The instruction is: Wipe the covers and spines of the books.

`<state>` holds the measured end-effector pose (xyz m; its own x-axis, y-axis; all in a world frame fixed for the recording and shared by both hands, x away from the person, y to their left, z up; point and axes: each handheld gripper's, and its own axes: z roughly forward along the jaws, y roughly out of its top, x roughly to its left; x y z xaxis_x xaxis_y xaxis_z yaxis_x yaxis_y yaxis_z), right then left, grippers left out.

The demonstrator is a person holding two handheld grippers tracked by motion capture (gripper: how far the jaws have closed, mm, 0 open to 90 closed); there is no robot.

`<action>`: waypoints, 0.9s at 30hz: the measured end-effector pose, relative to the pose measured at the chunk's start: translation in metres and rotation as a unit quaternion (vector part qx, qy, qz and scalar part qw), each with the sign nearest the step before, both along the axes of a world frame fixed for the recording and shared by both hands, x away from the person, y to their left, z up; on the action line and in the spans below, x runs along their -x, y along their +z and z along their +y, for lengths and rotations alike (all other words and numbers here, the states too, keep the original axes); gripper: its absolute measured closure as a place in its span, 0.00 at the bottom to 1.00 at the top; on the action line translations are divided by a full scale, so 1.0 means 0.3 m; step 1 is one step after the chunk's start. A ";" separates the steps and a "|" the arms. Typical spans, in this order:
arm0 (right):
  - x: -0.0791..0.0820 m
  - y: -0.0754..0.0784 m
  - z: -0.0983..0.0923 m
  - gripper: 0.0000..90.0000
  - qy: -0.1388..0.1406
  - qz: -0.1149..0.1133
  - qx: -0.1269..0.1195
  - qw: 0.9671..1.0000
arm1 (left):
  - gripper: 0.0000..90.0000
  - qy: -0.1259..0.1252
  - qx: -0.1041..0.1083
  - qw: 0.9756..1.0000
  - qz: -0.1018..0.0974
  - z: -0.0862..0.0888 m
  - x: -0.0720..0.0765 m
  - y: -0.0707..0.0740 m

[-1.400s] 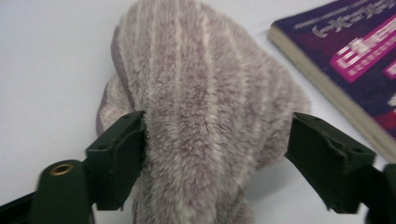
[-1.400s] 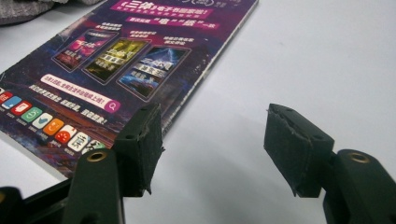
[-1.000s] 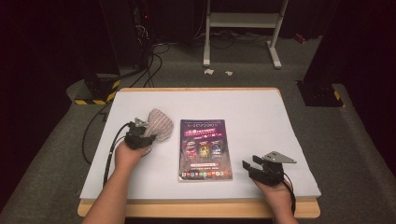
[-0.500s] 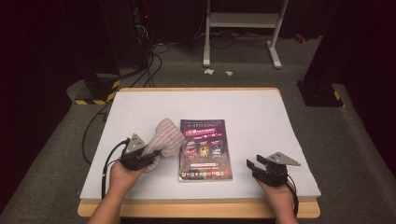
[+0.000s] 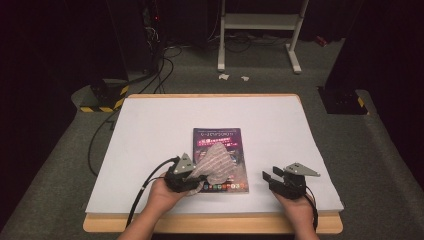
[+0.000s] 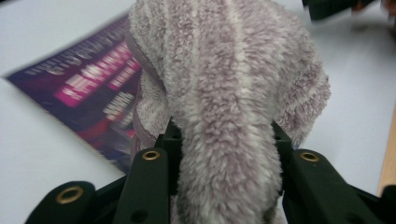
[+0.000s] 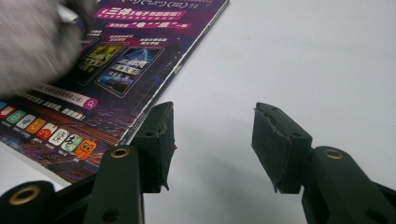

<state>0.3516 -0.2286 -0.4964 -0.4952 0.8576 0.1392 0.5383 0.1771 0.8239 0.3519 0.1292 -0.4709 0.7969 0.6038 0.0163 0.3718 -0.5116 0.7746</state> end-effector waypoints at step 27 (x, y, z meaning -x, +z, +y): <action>-0.004 0.004 -0.043 0.55 -0.028 0.005 -0.014 0.999 | 0.73 -0.065 -0.011 0.997 0.044 -0.238 -0.026 -0.034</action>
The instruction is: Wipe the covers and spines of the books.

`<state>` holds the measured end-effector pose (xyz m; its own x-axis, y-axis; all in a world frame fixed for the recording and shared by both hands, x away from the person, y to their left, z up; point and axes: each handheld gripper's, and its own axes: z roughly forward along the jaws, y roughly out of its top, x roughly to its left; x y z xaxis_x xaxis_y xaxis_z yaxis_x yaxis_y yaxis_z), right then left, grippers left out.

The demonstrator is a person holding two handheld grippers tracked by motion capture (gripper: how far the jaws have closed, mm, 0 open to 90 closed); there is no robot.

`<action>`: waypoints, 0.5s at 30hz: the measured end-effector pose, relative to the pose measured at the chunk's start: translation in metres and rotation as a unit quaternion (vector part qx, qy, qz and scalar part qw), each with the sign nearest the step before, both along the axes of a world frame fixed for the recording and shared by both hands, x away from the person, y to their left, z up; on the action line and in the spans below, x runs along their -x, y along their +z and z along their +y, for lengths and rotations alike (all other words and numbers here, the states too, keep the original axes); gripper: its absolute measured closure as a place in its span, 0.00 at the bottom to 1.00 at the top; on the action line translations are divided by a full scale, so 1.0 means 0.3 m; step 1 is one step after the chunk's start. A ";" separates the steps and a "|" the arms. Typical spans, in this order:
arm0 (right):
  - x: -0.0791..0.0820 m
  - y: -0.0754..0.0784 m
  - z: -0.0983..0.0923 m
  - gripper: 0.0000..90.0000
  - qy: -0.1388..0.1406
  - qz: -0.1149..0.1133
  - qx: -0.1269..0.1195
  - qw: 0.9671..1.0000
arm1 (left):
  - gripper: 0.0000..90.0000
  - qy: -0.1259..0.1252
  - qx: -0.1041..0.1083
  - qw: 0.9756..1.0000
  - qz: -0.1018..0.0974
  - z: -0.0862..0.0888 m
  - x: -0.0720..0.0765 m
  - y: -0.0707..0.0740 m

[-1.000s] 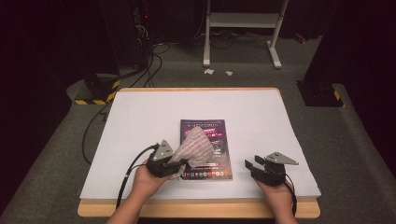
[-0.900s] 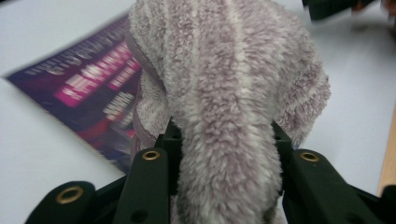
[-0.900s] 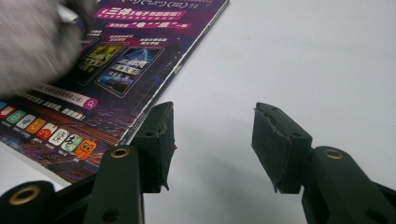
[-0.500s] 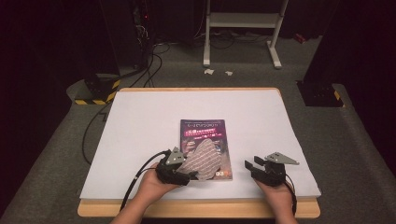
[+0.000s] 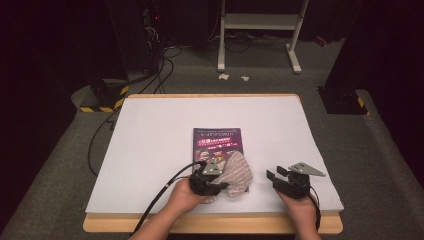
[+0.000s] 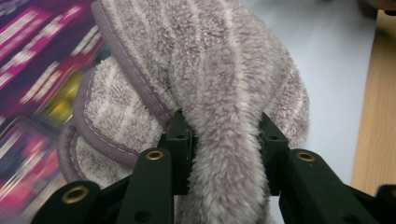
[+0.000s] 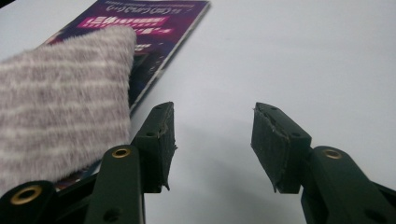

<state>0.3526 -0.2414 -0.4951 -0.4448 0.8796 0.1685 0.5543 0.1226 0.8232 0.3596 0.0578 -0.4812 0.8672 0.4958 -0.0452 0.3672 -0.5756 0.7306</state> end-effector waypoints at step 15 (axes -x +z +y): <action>0.002 0.000 -0.026 0.50 -0.004 -0.032 0.038 0.999 | 0.75 0.055 0.005 0.998 -0.019 0.141 0.001 -0.020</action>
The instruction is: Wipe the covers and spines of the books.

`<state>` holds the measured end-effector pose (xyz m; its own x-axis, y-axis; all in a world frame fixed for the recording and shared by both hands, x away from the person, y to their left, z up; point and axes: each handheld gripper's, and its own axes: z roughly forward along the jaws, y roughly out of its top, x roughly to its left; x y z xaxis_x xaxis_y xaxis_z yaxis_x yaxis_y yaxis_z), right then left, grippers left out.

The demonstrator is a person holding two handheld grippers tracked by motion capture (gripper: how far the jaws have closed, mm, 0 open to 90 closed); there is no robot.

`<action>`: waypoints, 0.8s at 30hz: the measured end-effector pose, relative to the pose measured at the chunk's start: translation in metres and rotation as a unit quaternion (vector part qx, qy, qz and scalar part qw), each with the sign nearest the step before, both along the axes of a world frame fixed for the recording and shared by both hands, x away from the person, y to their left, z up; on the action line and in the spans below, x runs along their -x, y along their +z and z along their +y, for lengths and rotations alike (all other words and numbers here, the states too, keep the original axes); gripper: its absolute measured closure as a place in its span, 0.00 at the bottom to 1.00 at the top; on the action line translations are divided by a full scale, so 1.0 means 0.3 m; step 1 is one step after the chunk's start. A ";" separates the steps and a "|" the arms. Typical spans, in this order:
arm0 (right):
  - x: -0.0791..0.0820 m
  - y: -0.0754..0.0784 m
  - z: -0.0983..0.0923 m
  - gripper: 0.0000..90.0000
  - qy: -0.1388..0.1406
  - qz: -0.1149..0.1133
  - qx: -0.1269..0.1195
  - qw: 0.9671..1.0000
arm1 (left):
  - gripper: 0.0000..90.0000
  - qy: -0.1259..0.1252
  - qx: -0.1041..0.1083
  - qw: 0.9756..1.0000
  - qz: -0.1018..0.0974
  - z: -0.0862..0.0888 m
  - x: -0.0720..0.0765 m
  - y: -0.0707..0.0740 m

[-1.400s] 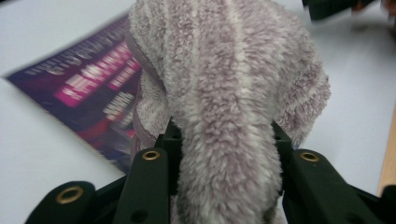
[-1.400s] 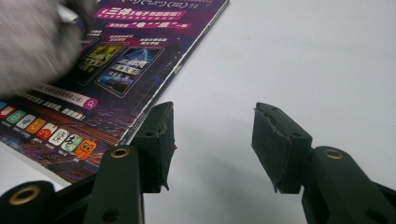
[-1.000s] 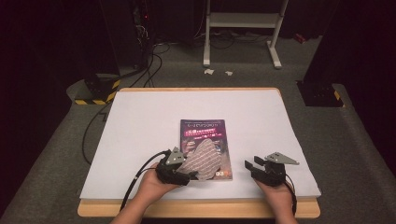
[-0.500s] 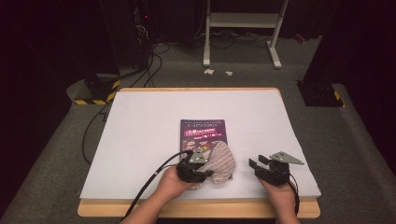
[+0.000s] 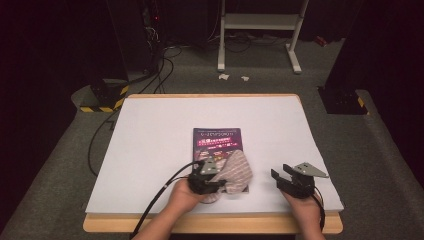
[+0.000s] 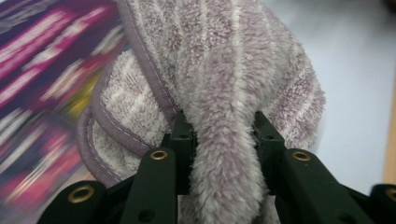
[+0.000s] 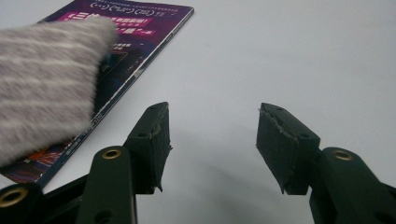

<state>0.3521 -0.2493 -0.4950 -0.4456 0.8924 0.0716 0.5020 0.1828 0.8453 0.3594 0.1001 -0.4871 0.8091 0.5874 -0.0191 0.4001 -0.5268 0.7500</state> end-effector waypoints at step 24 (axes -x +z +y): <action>-0.002 -0.010 -0.026 0.49 -0.023 0.000 -0.009 1.000 | 0.76 -0.028 -0.012 1.000 -0.008 -0.179 0.006 0.006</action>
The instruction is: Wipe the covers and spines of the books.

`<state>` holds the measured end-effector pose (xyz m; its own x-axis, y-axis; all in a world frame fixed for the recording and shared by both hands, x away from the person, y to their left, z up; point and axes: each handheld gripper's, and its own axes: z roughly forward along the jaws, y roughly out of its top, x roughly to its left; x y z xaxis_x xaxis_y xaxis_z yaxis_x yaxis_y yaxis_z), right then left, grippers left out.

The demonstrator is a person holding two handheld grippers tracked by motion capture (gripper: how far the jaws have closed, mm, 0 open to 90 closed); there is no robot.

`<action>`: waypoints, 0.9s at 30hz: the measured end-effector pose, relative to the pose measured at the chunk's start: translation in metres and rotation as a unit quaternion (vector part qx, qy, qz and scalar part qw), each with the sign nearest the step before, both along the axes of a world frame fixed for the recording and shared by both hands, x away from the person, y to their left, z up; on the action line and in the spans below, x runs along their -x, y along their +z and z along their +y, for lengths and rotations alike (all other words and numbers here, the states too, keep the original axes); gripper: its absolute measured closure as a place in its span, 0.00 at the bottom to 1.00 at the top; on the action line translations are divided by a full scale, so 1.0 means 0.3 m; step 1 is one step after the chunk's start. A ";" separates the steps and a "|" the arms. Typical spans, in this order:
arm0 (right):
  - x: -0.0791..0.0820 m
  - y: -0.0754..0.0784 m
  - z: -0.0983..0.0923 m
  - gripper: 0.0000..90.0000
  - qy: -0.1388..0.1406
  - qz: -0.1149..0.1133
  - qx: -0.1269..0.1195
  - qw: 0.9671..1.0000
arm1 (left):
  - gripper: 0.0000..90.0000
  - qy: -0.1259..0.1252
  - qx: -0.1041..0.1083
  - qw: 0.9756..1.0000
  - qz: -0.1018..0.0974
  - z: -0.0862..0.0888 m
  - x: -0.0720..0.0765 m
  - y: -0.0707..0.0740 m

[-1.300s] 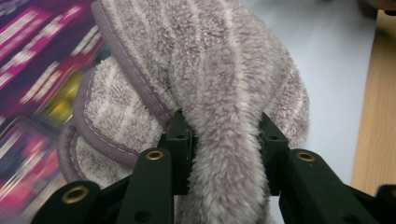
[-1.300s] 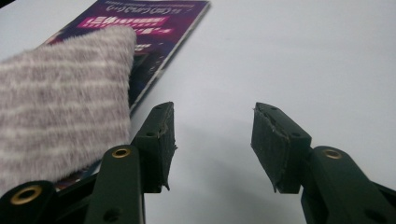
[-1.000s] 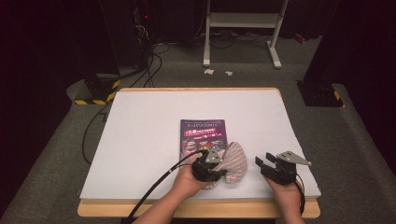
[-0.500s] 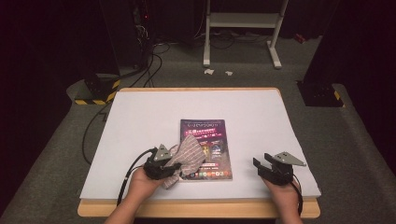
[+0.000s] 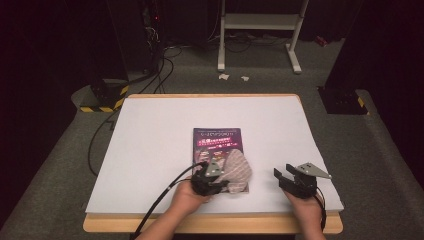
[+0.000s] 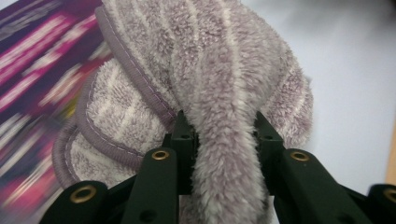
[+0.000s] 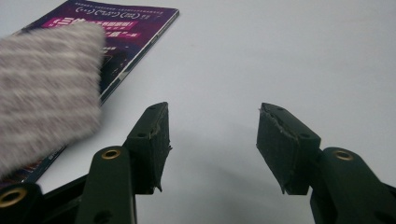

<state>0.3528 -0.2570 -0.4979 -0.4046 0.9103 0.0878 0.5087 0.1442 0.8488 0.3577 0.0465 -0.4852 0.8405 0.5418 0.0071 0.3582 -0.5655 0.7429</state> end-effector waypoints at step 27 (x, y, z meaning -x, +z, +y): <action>0.003 0.000 0.022 0.46 0.011 -0.013 0.007 1.000 | 0.76 0.125 0.016 0.992 0.010 0.352 -0.035 -0.002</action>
